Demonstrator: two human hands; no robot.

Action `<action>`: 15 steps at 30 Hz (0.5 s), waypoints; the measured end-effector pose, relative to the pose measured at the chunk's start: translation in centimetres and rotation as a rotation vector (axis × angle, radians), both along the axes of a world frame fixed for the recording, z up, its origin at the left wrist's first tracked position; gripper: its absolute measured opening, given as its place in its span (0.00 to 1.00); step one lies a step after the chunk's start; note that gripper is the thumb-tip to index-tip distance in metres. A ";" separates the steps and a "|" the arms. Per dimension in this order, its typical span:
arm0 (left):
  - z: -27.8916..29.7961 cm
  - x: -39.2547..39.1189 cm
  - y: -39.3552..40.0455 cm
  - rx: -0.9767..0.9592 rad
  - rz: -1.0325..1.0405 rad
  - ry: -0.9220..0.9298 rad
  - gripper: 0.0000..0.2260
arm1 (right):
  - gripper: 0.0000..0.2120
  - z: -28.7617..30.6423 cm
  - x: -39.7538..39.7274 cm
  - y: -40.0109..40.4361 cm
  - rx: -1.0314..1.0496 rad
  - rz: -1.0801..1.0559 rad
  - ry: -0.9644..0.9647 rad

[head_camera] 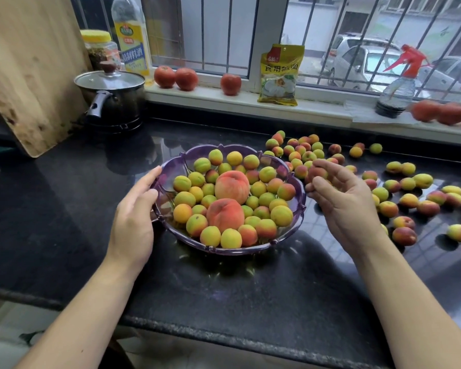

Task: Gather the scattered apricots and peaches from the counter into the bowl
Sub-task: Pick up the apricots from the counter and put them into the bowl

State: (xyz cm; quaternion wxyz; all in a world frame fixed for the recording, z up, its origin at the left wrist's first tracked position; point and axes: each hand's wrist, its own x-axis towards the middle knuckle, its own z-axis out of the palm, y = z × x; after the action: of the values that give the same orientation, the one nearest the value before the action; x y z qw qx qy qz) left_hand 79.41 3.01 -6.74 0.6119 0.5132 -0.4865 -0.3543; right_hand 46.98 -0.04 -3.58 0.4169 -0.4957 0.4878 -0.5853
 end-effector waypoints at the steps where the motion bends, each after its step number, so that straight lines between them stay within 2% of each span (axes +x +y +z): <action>1: 0.1 0.0 0.1 -0.006 0.024 0.013 0.18 | 0.14 0.1 0.1 0.0 0.000 0.015 -0.012; 5: 0.0 0.3 0.3 -0.003 0.137 0.064 0.17 | 0.13 0.2 0.2 0.1 -0.018 -0.012 -0.020; 10: -0.4 0.2 0.2 0.015 0.099 -0.062 0.17 | 0.11 1.4 1.0 0.9 -0.122 -0.118 0.225; 12: -0.4 0.3 0.1 0.021 0.100 -0.070 0.19 | 0.12 2.8 1.3 1.4 -0.182 -0.075 0.384; 15: -0.3 0.3 -0.1 0.048 0.106 -0.052 0.20 | 0.13 4.9 2.5 2.0 -0.216 0.125 0.724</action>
State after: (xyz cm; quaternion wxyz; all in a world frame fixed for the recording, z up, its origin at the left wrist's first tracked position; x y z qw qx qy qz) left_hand 79.72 2.94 -7.01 0.6044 0.5619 -0.4658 -0.3194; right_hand 49.48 1.99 1.27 0.1978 -0.7402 0.5077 -0.3939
